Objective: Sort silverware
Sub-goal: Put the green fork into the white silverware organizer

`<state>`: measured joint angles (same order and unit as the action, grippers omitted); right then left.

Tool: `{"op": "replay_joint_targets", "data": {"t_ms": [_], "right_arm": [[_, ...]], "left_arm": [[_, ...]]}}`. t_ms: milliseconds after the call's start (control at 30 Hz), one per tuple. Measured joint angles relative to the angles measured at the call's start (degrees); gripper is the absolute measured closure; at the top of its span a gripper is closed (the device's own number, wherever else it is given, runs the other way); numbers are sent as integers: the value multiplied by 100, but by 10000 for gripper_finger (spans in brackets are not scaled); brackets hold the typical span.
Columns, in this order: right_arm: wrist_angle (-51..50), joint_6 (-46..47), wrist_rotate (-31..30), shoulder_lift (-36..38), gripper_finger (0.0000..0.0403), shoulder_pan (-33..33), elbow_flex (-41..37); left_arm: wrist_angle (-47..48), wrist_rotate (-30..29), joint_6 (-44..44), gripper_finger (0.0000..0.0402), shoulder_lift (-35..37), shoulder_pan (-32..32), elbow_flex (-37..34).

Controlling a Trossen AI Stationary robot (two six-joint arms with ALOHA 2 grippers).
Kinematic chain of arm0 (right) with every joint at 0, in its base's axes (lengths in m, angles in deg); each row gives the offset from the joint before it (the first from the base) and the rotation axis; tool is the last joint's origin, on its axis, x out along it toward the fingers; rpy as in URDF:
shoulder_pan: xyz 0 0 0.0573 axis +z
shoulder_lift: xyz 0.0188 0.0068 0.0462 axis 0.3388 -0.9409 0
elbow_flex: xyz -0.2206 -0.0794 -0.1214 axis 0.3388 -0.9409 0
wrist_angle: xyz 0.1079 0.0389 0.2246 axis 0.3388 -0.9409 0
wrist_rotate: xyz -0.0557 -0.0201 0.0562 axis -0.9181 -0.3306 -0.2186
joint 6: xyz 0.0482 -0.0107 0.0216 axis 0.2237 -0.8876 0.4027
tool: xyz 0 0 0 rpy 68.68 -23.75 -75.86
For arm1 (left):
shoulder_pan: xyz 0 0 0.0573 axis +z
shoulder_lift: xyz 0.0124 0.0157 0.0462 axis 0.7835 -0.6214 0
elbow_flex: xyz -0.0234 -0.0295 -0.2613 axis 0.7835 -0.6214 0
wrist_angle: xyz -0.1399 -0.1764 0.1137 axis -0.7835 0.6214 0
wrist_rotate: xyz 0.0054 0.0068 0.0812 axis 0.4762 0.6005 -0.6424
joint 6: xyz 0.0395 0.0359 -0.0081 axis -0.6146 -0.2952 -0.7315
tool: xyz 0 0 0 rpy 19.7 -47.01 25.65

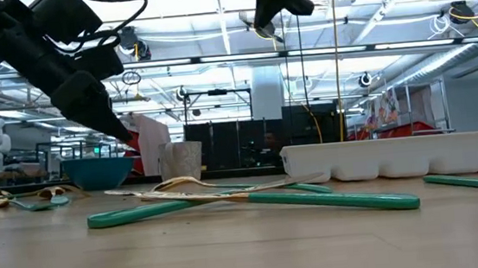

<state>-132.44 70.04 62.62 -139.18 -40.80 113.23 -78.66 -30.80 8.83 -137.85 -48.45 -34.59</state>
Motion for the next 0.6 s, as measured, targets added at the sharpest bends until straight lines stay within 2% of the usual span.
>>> {"op": "replay_joint_targets", "data": {"t_ms": [367, 500, 600], "right_arm": [[13, 158, -109, -582, 403, 434, -14], [-340, 1, -303, -621, 403, 536, -12], [-1158, 123, -499, -550, 403, 753, -17]], "left_arm": [[26, 562, 149, 287, 0, -15, -2], [28, 601, 150, 287, 0, -72, -2], [66, 661, 150, 287, 0, -138, -2]]}}
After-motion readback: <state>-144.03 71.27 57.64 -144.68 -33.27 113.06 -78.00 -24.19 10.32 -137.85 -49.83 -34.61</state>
